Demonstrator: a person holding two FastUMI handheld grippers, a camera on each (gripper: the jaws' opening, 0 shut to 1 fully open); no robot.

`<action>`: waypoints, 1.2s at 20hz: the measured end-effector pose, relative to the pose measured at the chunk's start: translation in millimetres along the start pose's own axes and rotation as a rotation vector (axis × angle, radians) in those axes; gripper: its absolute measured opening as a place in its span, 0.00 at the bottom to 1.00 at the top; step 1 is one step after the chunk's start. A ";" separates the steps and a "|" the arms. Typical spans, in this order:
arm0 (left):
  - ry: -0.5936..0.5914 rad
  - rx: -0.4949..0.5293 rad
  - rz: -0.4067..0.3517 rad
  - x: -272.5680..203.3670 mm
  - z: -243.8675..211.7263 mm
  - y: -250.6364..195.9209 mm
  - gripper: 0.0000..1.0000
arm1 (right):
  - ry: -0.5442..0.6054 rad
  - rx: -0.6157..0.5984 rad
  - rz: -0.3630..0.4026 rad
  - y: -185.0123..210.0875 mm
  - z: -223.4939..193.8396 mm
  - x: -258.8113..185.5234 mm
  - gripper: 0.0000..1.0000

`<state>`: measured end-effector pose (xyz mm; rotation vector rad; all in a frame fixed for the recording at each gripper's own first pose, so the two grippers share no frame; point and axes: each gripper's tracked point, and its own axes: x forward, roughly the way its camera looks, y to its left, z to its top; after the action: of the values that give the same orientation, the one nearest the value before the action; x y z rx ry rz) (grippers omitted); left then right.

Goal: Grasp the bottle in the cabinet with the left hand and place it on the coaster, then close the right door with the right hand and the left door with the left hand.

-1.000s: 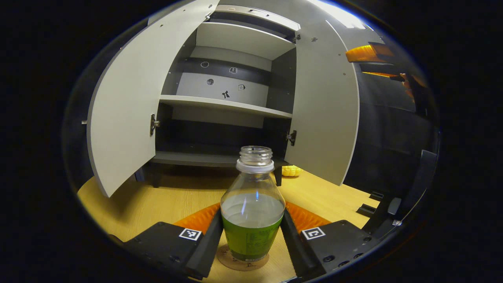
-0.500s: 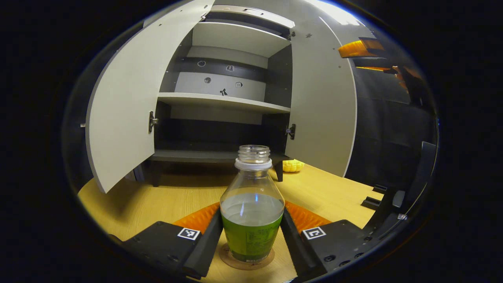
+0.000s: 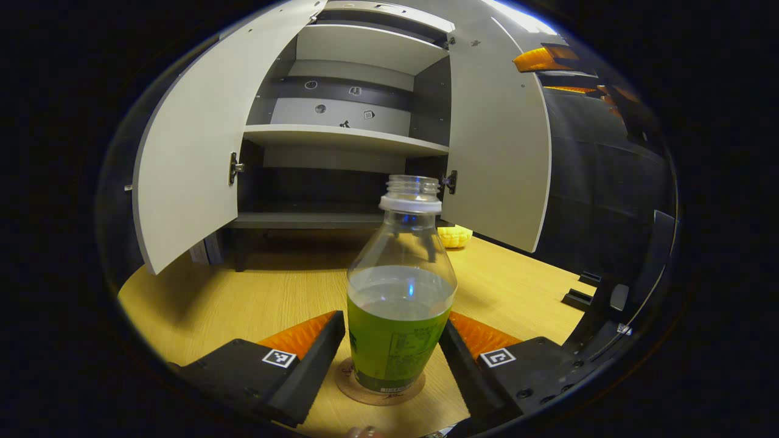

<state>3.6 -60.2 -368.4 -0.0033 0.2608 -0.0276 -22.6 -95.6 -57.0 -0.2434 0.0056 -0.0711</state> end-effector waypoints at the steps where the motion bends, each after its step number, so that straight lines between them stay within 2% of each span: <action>1: -0.010 0.003 -0.009 1.0 3.4 -1.6 0.95 | 0.004 -0.001 0.006 2.1 -1.1 1.2 0.98; 8: -0.041 0.029 0.002 4.6 23.4 2.0 0.95 | 0.003 -0.002 0.026 8.1 3.2 8.2 0.98; 15: -0.072 0.085 -0.035 -0.4 71.4 -13.4 0.95 | 0.027 0.012 0.039 8.6 15.6 20.0 0.98; 21: -0.126 0.117 -0.057 -13.9 132.6 -20.8 0.95 | 0.009 0.075 0.050 8.3 36.8 31.9 0.98; 24: -0.166 0.123 -0.062 -29.5 180.6 -18.2 0.95 | -0.008 0.082 0.055 11.0 46.5 32.7 0.98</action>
<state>21.2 -77.7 -186.2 0.1086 0.0924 -0.1042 11.5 -76.0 -14.4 -0.1618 0.0009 -0.0159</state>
